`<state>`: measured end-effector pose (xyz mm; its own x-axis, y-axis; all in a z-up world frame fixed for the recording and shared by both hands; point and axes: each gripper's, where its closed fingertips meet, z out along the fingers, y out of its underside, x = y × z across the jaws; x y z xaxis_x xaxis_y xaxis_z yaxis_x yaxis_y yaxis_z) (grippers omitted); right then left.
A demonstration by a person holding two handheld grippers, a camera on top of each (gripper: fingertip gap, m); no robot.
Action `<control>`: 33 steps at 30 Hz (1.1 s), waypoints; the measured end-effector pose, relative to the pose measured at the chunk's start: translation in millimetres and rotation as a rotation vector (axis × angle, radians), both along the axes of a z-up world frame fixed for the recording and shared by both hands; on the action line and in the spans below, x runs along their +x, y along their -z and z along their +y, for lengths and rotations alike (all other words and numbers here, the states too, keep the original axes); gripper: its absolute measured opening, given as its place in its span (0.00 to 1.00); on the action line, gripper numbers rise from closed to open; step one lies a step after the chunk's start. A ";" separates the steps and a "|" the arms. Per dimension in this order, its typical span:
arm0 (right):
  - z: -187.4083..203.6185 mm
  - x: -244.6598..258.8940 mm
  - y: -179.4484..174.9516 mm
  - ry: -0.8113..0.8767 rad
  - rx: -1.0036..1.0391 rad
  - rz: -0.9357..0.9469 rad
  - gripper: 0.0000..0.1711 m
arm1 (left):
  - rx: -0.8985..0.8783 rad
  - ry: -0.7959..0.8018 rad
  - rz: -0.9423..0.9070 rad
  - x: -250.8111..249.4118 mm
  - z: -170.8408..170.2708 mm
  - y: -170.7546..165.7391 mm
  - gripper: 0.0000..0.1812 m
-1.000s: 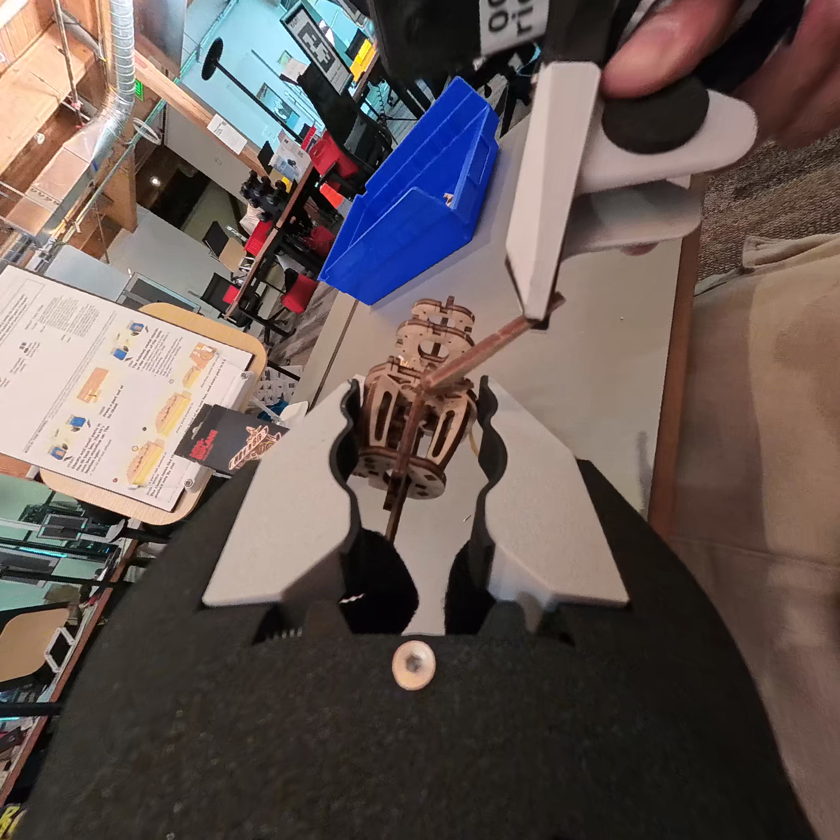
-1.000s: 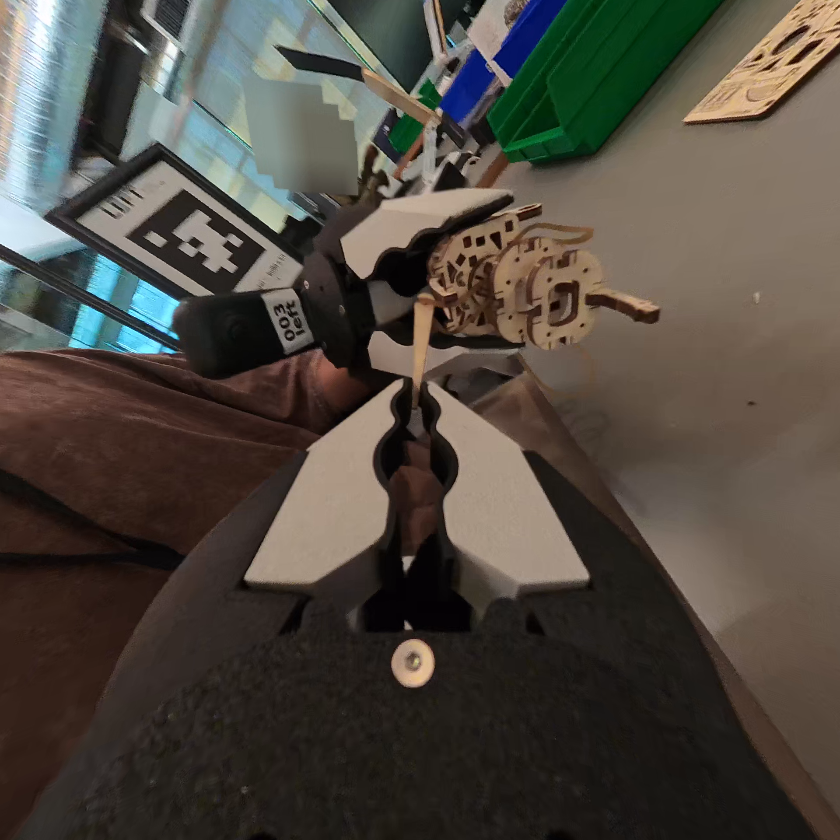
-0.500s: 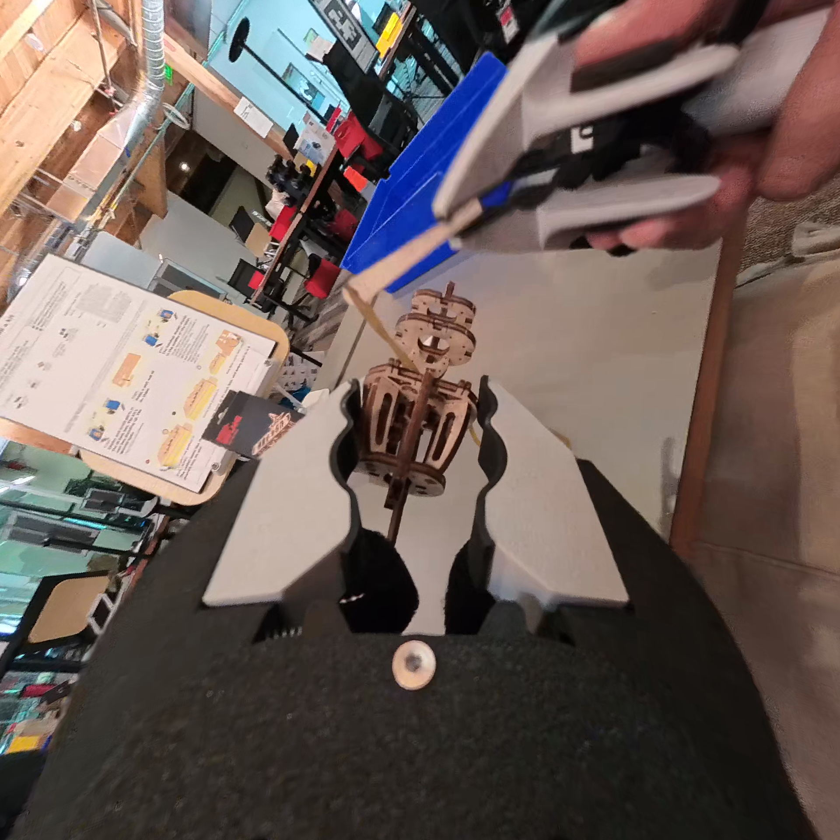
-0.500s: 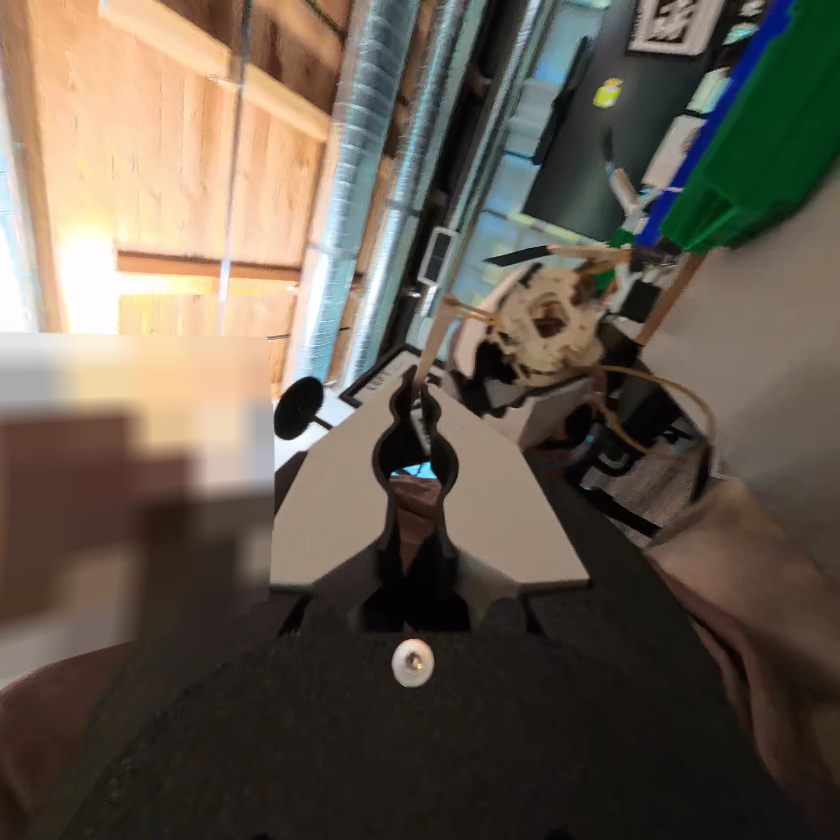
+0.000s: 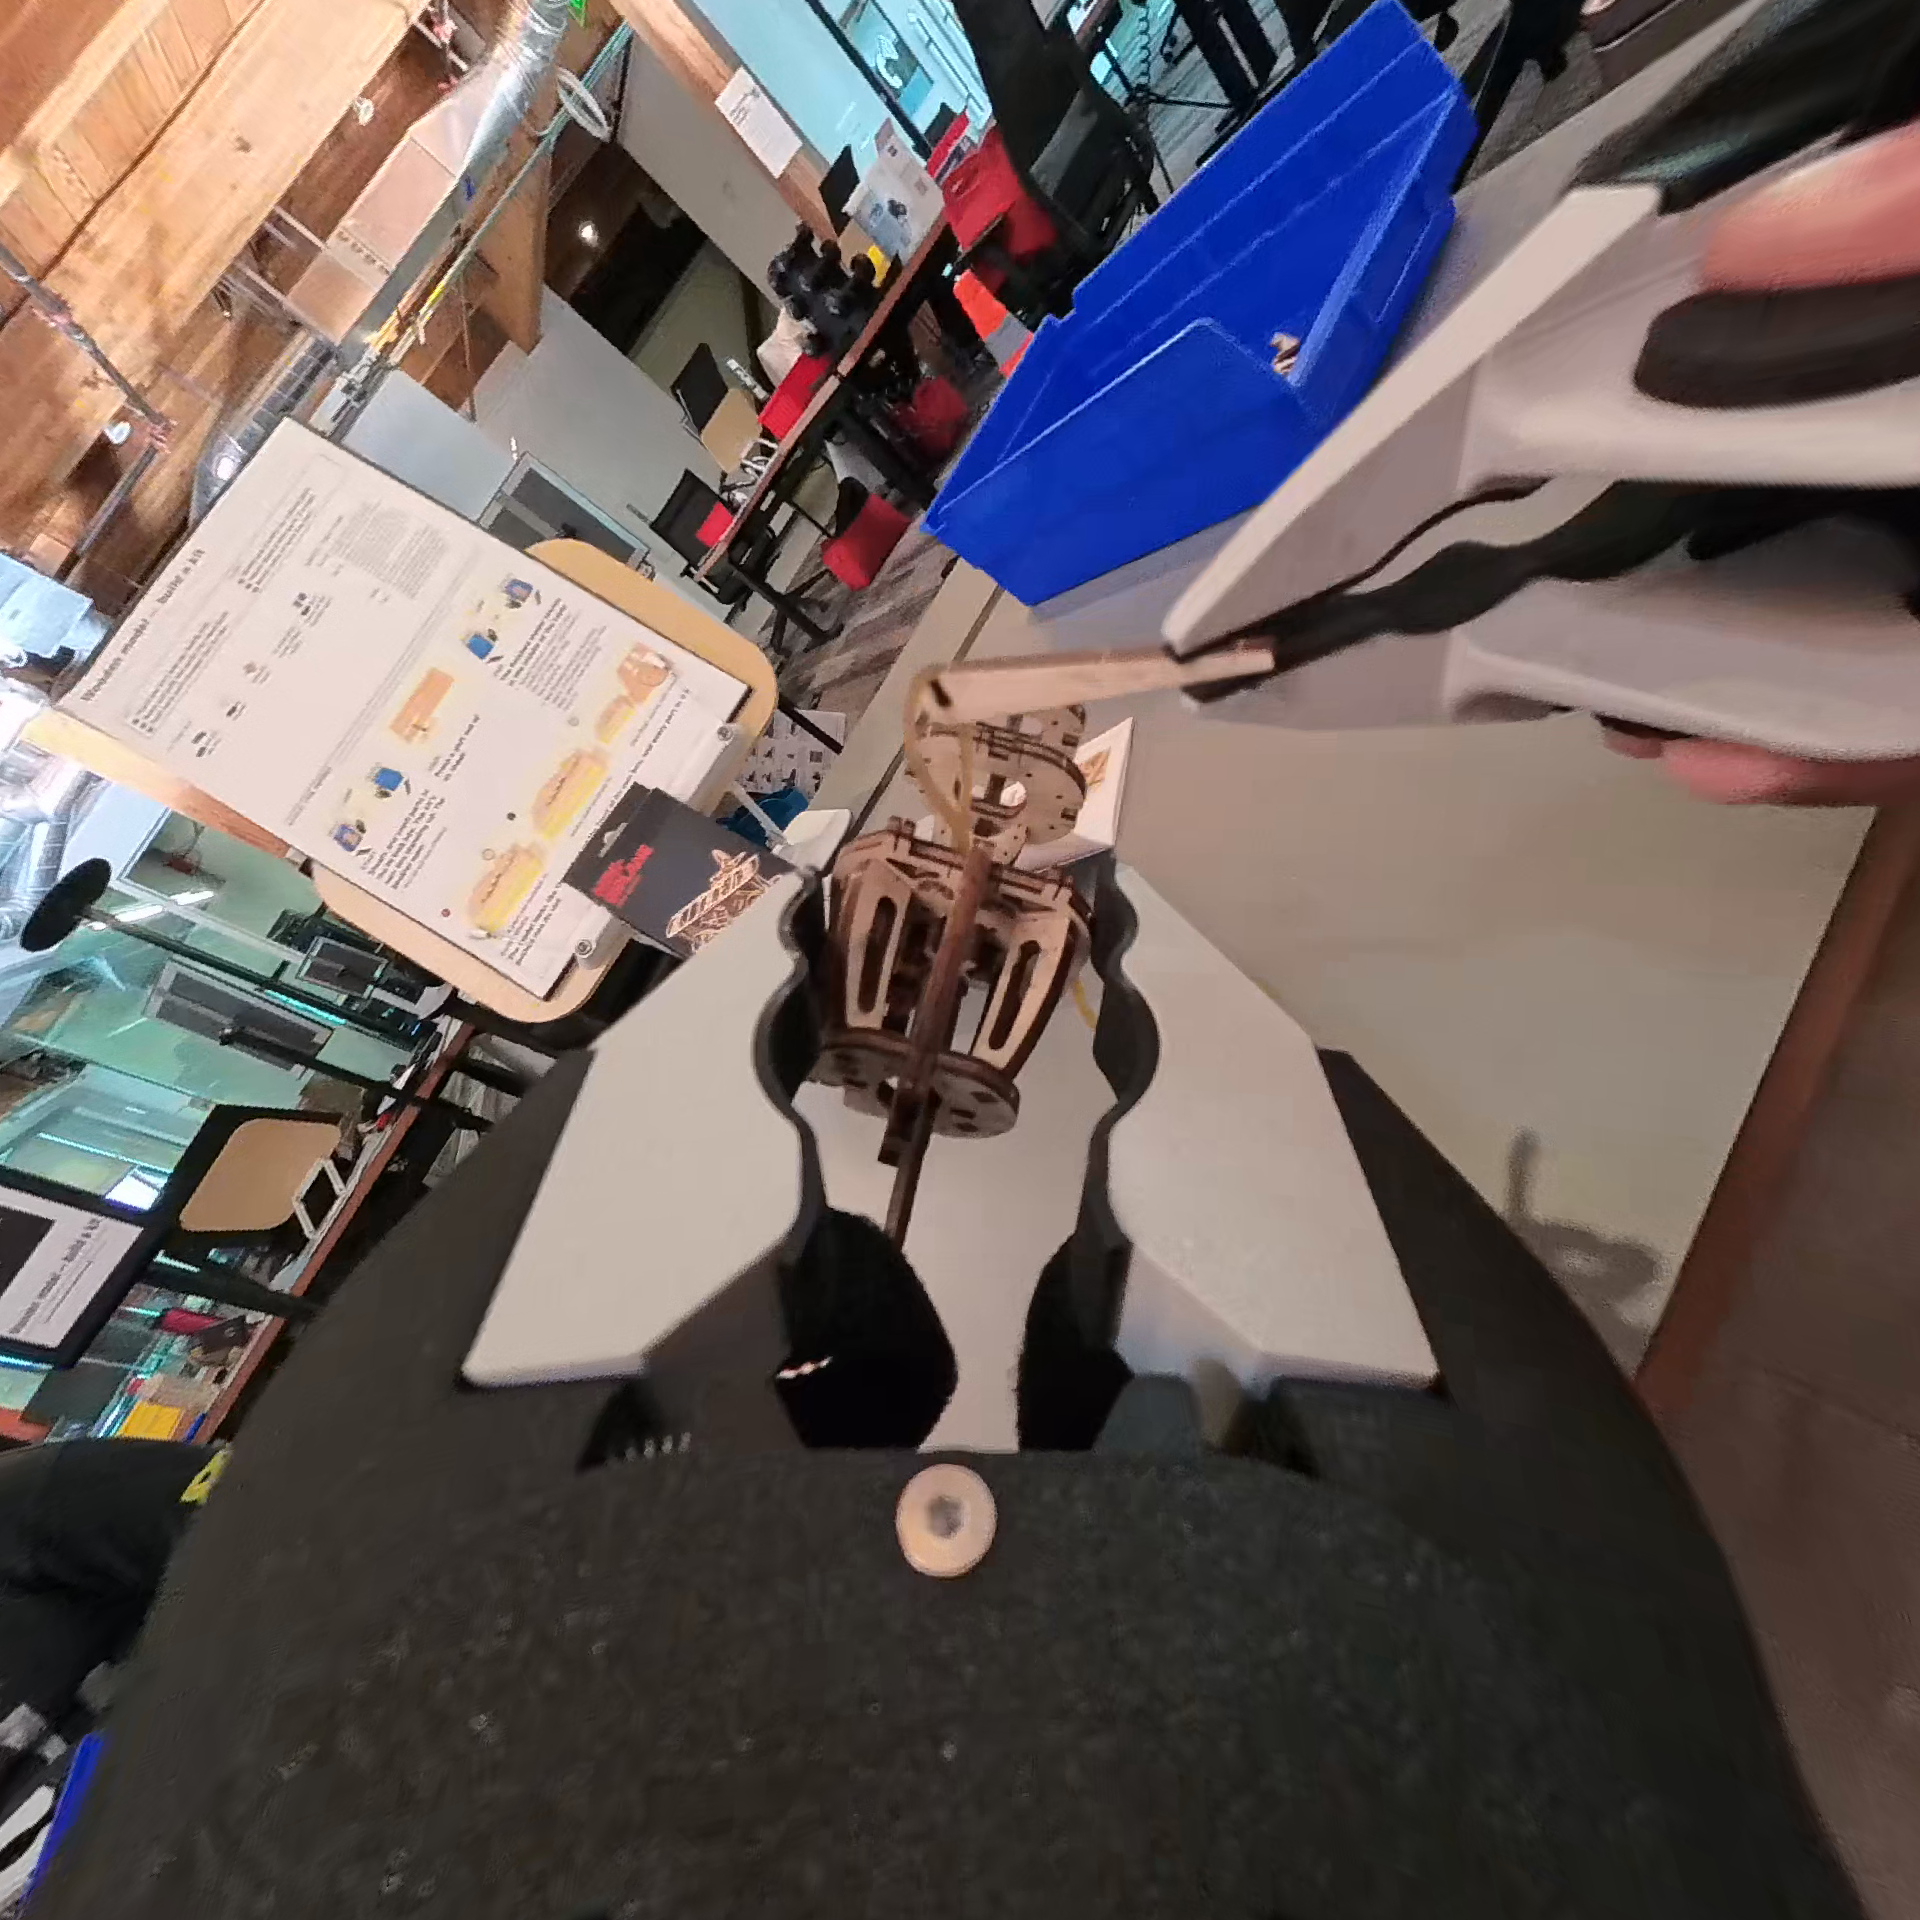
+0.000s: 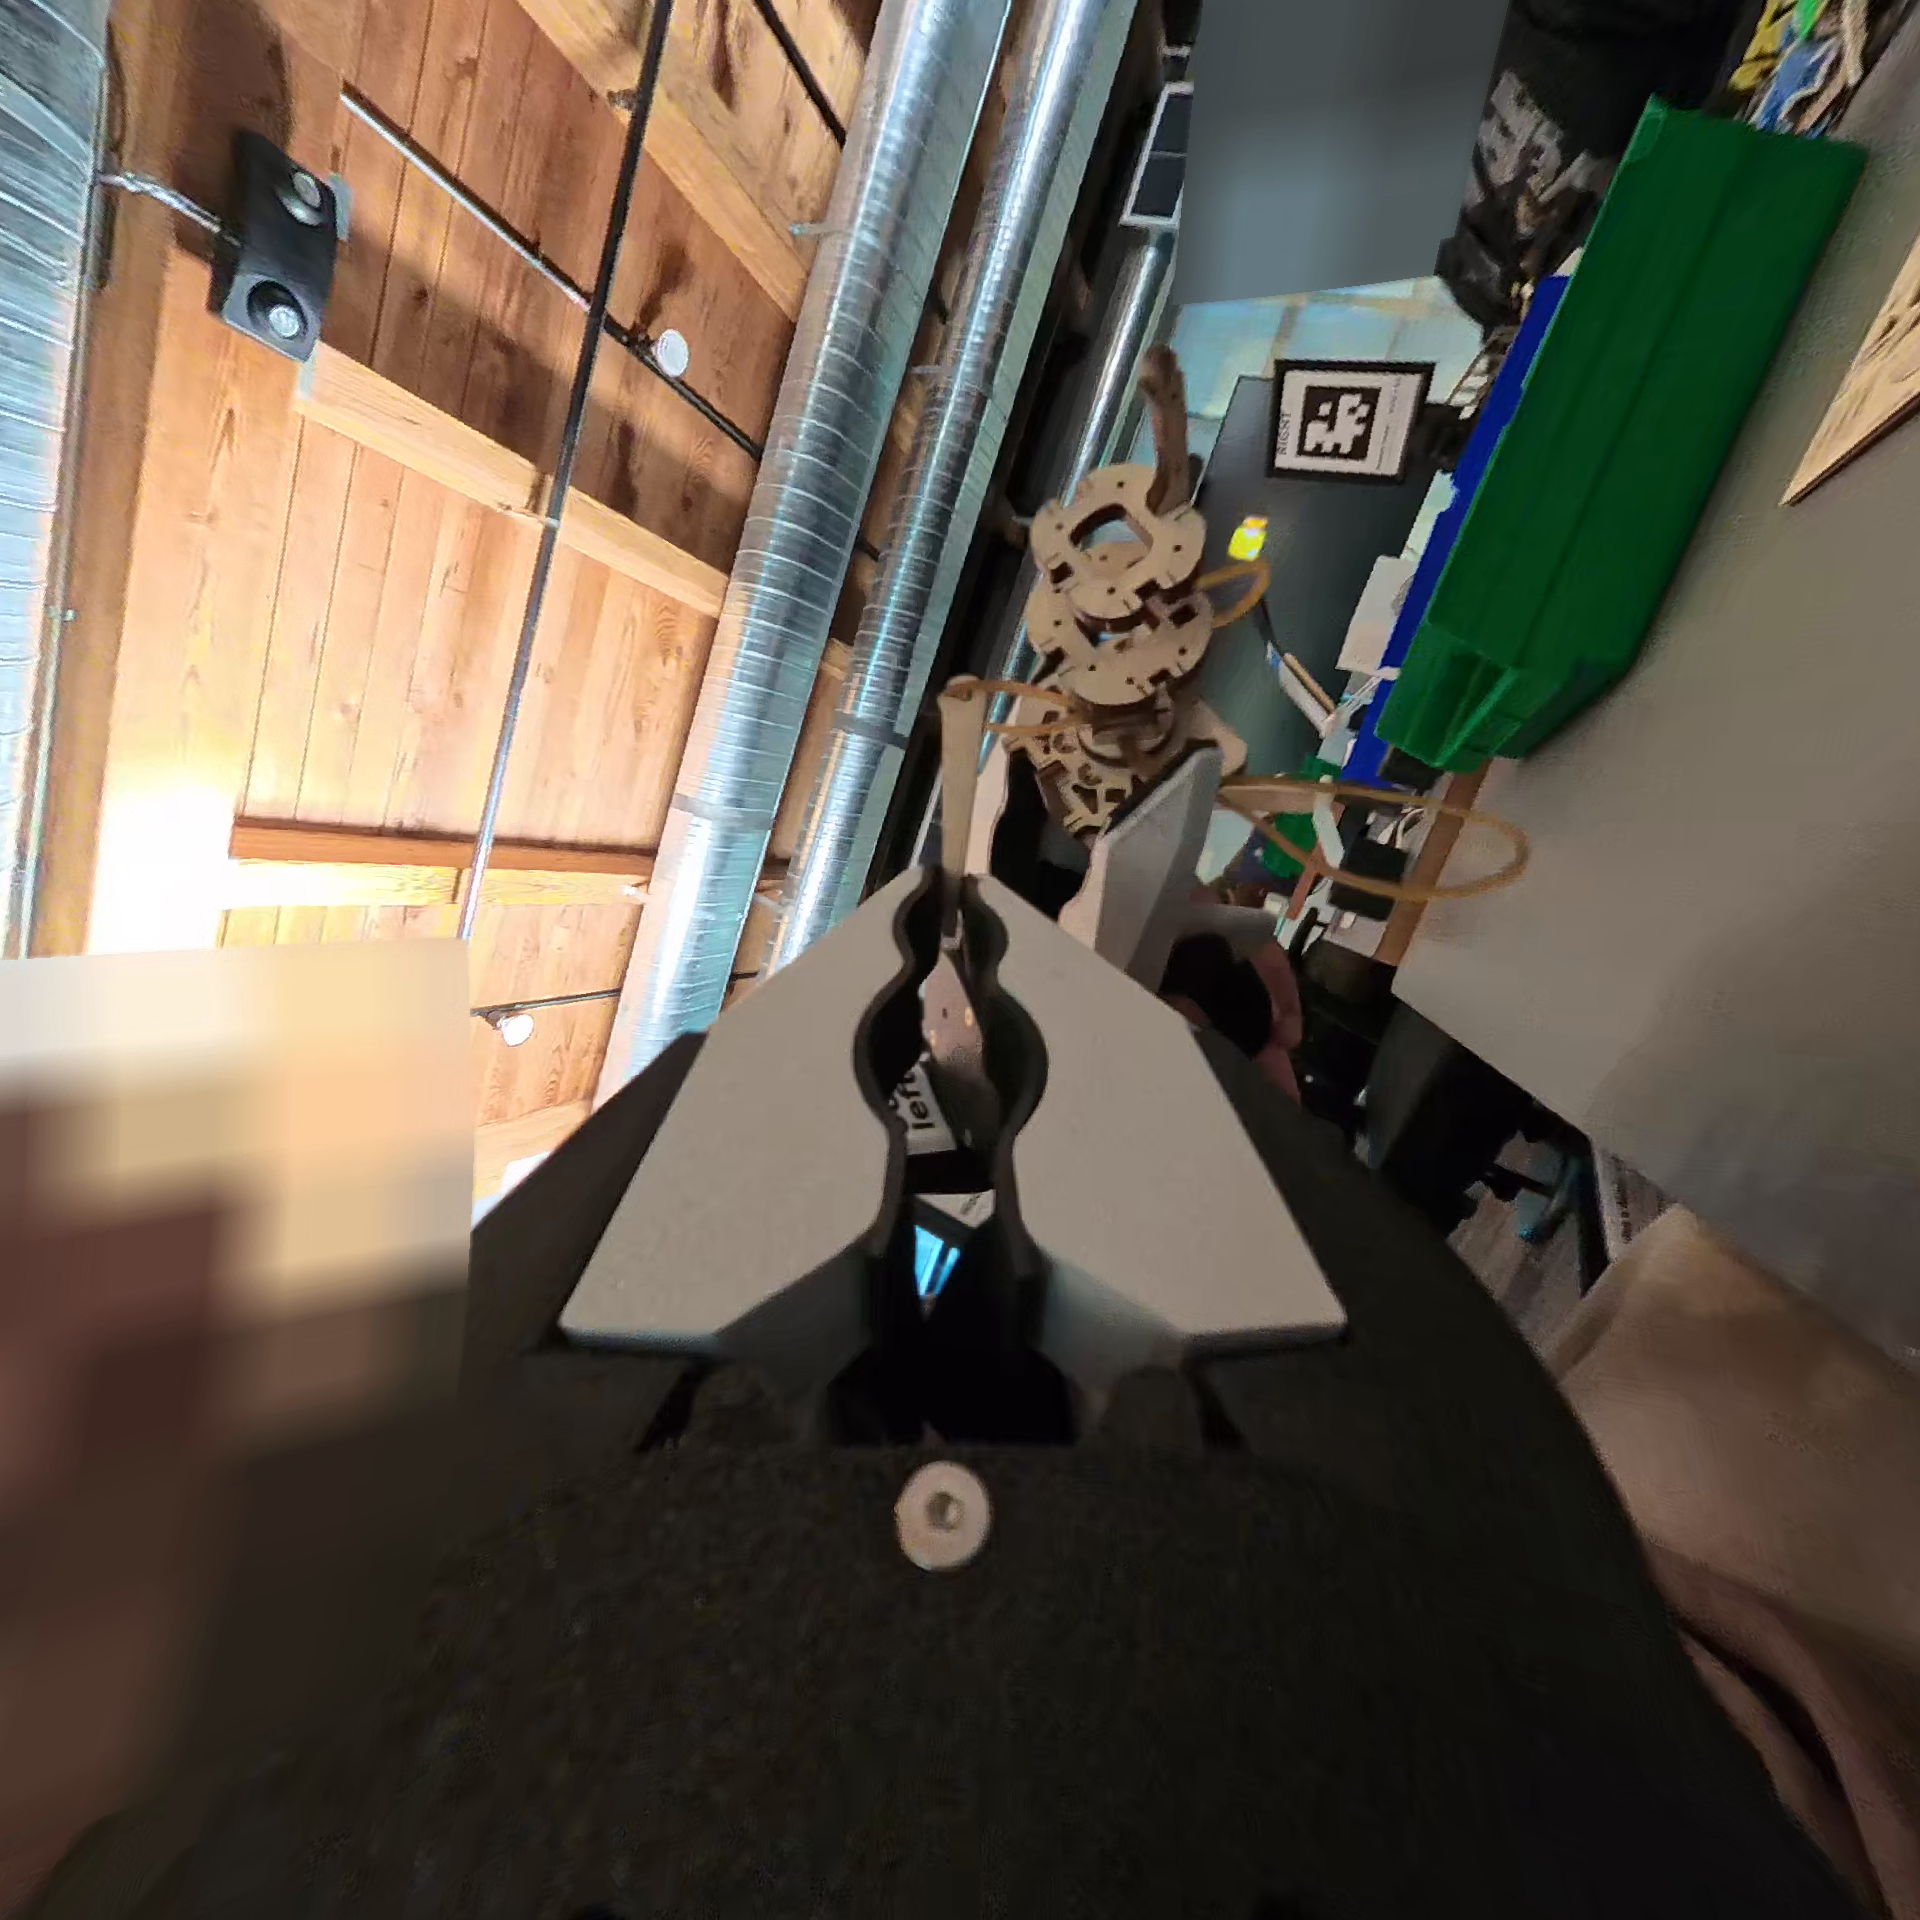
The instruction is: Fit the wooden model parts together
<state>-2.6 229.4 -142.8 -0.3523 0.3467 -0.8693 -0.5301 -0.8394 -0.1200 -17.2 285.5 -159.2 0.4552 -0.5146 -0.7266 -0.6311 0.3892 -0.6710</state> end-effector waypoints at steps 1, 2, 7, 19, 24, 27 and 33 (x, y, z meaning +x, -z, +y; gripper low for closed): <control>0.6 -0.6 1.6 0.007 -0.008 -0.011 0.01 | 0.000 -0.001 -0.007 -1.2 0.7 -1.1 0.27; 1.6 -0.4 3.4 0.017 -0.021 -0.017 0.01 | 0.001 -0.006 -0.014 -2.8 1.7 -2.2 0.28; 4.6 -1.2 12.1 0.028 -0.103 0.017 0.01 | 0.013 -0.015 -0.012 -4.3 3.4 -3.4 0.28; 3.9 -9.6 9.5 0.047 -0.173 0.133 0.01 | 0.074 0.002 0.041 6.7 -4.5 -0.9 0.27; 5.0 -5.1 7.3 0.060 -0.157 0.152 0.01 | 0.075 0.002 0.046 6.9 -4.2 -0.4 0.28; 1.0 -1.3 -7.5 0.024 -0.078 0.165 0.01 | 0.071 -0.006 0.046 3.9 -1.6 -0.8 0.27; -3.2 3.9 -19.6 0.009 0.045 0.033 0.01 | 0.076 -0.023 0.051 -2.6 3.1 -1.2 0.27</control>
<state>1.4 226.3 -123.2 -0.3775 0.3887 -0.8405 -0.5420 -0.8287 -0.1398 -19.8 288.7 -158.0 0.4277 -0.4474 -0.7854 -0.6727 0.4229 -0.6072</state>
